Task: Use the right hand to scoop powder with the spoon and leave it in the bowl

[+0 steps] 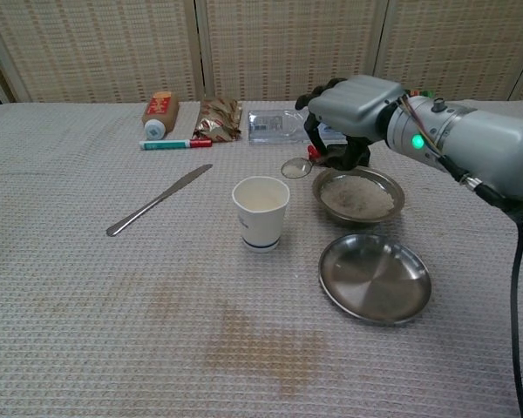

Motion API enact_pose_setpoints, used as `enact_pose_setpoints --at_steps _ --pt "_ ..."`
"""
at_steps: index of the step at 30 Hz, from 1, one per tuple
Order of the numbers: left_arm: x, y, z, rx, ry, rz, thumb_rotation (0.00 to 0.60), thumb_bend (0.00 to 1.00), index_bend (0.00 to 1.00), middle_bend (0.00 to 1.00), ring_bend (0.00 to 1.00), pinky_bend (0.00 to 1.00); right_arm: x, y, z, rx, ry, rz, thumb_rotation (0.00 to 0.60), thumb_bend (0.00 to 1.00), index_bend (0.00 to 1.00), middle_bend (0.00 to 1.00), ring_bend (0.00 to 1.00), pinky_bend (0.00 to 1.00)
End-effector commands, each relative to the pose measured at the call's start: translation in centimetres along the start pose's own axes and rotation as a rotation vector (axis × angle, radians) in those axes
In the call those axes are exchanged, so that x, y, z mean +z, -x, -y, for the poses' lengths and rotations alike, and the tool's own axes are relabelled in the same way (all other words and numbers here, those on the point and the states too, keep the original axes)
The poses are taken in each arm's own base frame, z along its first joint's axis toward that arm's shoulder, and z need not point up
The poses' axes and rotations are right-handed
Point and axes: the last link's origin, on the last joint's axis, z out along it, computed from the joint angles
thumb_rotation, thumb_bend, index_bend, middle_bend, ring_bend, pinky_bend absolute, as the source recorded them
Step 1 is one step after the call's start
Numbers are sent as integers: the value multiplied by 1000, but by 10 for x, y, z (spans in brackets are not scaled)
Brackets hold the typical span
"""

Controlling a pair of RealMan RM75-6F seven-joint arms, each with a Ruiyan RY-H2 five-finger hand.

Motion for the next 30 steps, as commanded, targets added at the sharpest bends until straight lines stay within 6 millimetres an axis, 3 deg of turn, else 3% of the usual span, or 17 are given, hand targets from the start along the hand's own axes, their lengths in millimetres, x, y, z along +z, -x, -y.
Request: enact_pose_setpoints --at_steps 1,13,23,30 --pt "-1 -1 1 -4 0 -2 600 455 0 0 0 100 3 -6 14 2 -20 -6 600 339 710 58 0 0" --pt "-5 -5 3 -16 8 -14 600 456 0 0 0 100 5 -23 44 -45 -58 -33 600 339 706 58 0 0" --pt "-6 -5 3 -16 9 -12 600 455 0 0 0 100 -5 -21 51 -366 -73 -56 600 339 700 58 0 0" --pt "-6 -5 2 -12 9 -13 600 455 0 0 0 100 -7 -32 73 -551 -106 -121 600 340 694 58 0 0"
